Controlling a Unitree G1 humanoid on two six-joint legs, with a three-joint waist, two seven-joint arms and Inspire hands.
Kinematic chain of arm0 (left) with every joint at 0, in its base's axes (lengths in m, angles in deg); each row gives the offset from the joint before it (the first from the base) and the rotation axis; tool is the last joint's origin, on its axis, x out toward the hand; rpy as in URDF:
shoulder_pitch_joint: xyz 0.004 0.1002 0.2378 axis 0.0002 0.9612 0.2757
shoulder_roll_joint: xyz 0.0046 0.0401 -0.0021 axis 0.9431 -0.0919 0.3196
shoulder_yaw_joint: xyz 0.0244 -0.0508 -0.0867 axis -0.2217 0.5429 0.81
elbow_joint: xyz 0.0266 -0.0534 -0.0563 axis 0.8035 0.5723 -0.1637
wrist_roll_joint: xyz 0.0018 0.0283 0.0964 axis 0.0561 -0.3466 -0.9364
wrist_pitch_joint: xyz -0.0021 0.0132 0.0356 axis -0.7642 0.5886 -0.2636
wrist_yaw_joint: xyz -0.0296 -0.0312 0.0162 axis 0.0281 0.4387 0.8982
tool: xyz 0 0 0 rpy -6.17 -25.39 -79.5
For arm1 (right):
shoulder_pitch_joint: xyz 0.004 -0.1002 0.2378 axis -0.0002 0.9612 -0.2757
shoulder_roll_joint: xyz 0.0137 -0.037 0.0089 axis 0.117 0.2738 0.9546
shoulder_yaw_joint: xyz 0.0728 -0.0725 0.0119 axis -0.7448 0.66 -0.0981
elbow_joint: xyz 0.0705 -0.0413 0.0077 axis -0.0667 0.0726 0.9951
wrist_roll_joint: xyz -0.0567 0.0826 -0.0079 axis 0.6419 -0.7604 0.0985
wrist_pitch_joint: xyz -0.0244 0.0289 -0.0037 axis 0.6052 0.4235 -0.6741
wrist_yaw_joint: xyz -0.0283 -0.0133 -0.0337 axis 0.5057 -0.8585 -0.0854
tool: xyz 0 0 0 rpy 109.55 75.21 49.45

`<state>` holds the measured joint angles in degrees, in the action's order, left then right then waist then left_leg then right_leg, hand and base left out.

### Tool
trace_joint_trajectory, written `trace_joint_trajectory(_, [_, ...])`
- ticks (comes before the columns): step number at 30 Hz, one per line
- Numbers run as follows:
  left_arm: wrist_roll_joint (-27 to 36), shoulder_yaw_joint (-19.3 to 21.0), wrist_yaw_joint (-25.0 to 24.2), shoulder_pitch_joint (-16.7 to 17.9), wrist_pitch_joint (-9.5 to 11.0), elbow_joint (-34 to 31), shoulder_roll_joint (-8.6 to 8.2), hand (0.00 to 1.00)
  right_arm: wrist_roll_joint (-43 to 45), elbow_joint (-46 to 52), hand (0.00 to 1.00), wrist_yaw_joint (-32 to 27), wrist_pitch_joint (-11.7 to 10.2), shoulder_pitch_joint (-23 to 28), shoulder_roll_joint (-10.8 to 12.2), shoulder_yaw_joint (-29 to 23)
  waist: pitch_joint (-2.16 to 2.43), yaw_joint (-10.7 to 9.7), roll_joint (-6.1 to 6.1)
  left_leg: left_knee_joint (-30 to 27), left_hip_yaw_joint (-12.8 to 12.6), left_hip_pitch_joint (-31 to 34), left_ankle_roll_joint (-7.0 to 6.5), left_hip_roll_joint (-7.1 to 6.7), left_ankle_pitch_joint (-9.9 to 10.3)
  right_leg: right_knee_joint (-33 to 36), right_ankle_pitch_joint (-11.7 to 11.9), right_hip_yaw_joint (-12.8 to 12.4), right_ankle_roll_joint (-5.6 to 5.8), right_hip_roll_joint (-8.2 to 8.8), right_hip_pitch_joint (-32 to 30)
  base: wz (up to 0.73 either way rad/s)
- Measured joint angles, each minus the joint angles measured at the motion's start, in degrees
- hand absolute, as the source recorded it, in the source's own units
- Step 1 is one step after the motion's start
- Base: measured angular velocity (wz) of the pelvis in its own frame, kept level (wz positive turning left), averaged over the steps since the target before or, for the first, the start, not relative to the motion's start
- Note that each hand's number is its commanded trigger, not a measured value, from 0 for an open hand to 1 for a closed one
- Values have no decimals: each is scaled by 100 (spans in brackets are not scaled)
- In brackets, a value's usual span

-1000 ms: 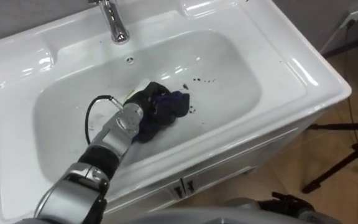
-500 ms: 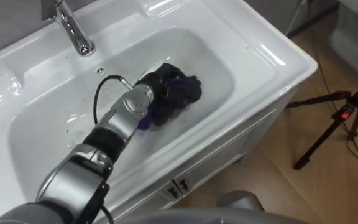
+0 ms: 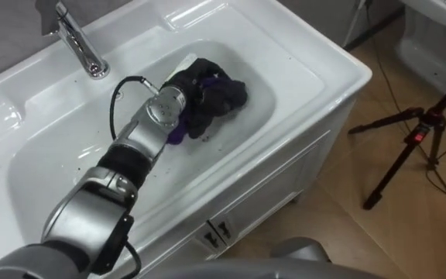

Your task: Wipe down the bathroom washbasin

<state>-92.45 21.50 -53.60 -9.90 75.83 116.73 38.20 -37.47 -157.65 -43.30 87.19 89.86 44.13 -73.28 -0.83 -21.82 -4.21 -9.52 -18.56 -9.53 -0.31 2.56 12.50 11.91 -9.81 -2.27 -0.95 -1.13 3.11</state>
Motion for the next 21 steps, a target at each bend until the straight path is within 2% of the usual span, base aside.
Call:
trace_joint_trajectory(5, [-536,3,0,1,-28,-2,5,100,0,23,0,66,83,126,3,5,-10,16,28,0,-12,-7,1,7,0,13,0,-61,-2,-9,-10,-3])
trace_joint_trajectory(8, [-981,4,0,3,-43,100,70,100,40,28,0,59,112,154,5,4,-13,29,70,1,-14,-11,1,2,0,22,0,-74,-2,-27,-14,-2])
trace_joint_trajectory(11, [-1129,5,1,97,-78,182,278,100,83,112,0,53,116,186,8,2,-13,103,133,1,-30,-21,1,2,0,72,-3,-146,-6,-46,-26,-13])
trace_joint_trajectory(14, [-1518,154,4,192,-99,642,359,100,250,214,0,44,163,257,6,-26,31,183,172,-1,-34,-50,17,13,10,57,0,-156,-10,-61,23,-2])
trace_joint_trajectory(16, [-1885,360,5,402,-249,954,417,100,271,240,0,50,172,246,9,-155,40,185,162,-12,-32,-90,40,28,27,61,1,-156,-13,-72,78,0])
trace_joint_trajectory(19, [-2209,658,14,697,-278,1037,438,100,394,271,0,48,181,262,11,-252,45,333,157,-12,-21,-120,41,33,28,67,0,-176,-15,-79,87,-1])
trace_joint_trajectory(21, [-2303,790,66,772,-294,1056,459,100,437,271,0,-3,197,273,11,-250,49,402,152,-11,-7,-149,41,38,28,66,0,-160,-16,-76,112,3])
